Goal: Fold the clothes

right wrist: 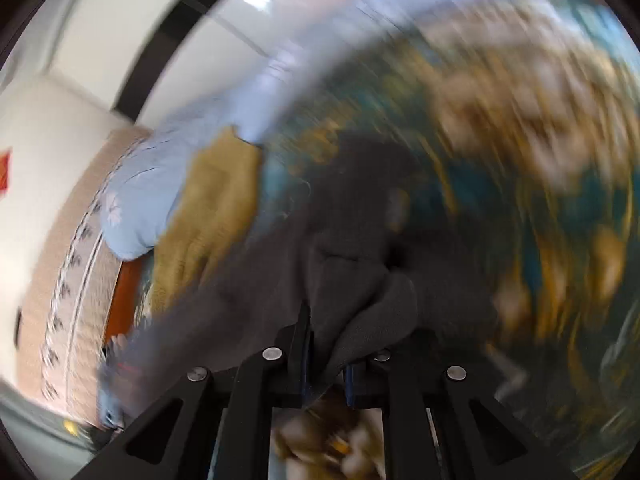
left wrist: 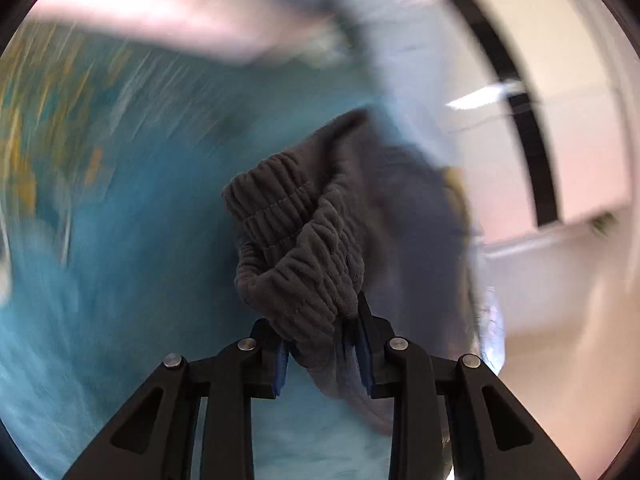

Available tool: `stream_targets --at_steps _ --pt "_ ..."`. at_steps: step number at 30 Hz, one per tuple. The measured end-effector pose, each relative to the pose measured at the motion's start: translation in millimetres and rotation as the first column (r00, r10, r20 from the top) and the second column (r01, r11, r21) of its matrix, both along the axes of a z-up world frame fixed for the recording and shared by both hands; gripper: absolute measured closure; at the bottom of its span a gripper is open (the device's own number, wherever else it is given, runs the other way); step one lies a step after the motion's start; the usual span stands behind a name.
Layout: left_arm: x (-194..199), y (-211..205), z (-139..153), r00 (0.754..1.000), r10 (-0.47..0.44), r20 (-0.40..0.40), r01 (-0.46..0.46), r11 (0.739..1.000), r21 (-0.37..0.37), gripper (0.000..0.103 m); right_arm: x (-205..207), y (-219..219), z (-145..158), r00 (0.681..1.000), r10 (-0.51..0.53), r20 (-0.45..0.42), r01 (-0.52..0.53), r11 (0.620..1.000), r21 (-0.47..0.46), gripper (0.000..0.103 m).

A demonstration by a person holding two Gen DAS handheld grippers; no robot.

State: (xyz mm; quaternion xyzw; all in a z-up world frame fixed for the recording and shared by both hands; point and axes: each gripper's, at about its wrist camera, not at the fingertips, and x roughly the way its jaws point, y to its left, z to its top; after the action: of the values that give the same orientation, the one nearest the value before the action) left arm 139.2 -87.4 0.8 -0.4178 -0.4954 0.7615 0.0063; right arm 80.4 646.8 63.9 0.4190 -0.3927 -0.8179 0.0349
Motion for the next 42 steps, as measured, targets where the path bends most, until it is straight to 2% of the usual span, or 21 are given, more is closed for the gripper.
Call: stream_targets --at_steps 1,3,7,13,15,18,20,21,22,23,26,28,30,33,34,37,39,42 --pt "4.8 -4.4 -6.1 1.000 0.018 -0.016 -0.017 0.999 0.040 0.074 3.1 1.8 -5.8 1.000 -0.020 -0.001 0.020 0.999 -0.025 0.089" --pt "10.7 -6.9 -5.9 0.999 0.024 -0.032 -0.022 0.998 0.061 0.074 6.1 4.8 -7.8 0.999 -0.043 -0.007 0.043 0.998 -0.044 0.089" --pt "13.5 -3.9 6.6 0.999 0.009 -0.033 -0.010 1.000 -0.023 0.073 1.3 7.3 -3.9 0.998 -0.045 -0.037 0.044 0.999 -0.016 0.089" --pt "36.1 -11.3 5.8 1.000 0.028 -0.004 -0.028 0.999 -0.029 0.064 11.4 14.8 -9.2 0.998 -0.053 -0.033 0.051 0.996 -0.070 0.089" --pt "50.7 -11.9 19.8 0.999 0.031 -0.006 -0.032 0.997 -0.074 0.061 10.6 15.7 -9.0 0.998 -0.049 -0.033 0.047 0.996 -0.070 0.086" --pt "71.0 -15.2 50.7 0.997 0.076 -0.031 -0.081 0.976 -0.202 0.054 11.9 15.6 -6.6 0.998 -0.050 -0.047 0.046 0.995 -0.083 0.081" --pt "70.9 -14.4 67.0 0.994 0.092 -0.063 -0.106 0.955 -0.277 0.052 14.9 16.3 -5.8 0.996 -0.057 -0.065 0.049 0.992 -0.116 0.070" --pt "63.8 -2.6 75.3 0.995 0.067 -0.078 -0.088 0.950 -0.300 0.051 16.2 16.8 -5.8 0.995 -0.059 -0.075 0.048 0.990 -0.136 0.066" --pt "52.7 10.3 83.0 0.995 0.025 -0.092 -0.053 0.947 -0.317 0.050 16.8 16.2 -5.5 0.995 -0.057 -0.083 0.045 0.988 -0.147 0.055" --pt "41.6 23.3 90.8 0.994 -0.017 -0.105 -0.019 0.942 -0.335 0.050 17.0 14.7 -4.7 0.995 -0.055 -0.088 0.041 0.988 -0.148 0.048" --pt "-0.1 95.9 97.1 0.976 -0.196 -0.094 0.149 0.919 -0.364 0.049 16.5 9.7 -0.6 0.995 -0.049 -0.087 0.039 0.993 -0.114 0.047" --pt "-20.3 135.6 92.0 0.957 -0.280 -0.080 0.231 0.898 -0.374 0.049 17.4 11.0 -0.1 0.995 -0.057 -0.083 0.047 0.992 -0.113 0.047" --pt "-34.8 180.8 88.9 0.939 -0.341 -0.050 0.294 0.868 -0.400 0.049 21.2 18.7 -3.2 0.994 -0.090 -0.058 0.081 0.987 -0.141 0.047" --pt "-37.0 221.1 61.6 0.915 -0.402 0.026 0.373 0.821 -0.432 0.049 32.8 35.7 -2.0 0.987 -0.159 -0.029 0.153 0.976 -0.152 0.044" --pt "-34.2 228.9 53.3 0.912 -0.408 0.042 0.381 0.805 -0.454 0.049 36.3 41.2 1.2 0.985 -0.171 -0.036 0.163 0.975 -0.149 0.042" --pt "-15.4 233.1 56.9 0.907 -0.422 -0.001 0.361 0.776 -0.517 0.047 41.3 53.7 5.9 0.973 -0.223 -0.062 0.214 0.968 -0.128 0.040" --pt "-11.5 230.4 57.9 0.899 -0.437 -0.013 0.369 0.774 -0.514 0.047 37.3 55.0 1.3 0.972 -0.232 -0.047 0.224 0.966 -0.129 0.038" --pt "-6.9 222.6 57.6 0.899 -0.435 -0.045 0.362 0.798 -0.481 0.047 30.4 54.1 0.7 0.972 -0.230 -0.048 0.222 0.966 -0.129 0.037"
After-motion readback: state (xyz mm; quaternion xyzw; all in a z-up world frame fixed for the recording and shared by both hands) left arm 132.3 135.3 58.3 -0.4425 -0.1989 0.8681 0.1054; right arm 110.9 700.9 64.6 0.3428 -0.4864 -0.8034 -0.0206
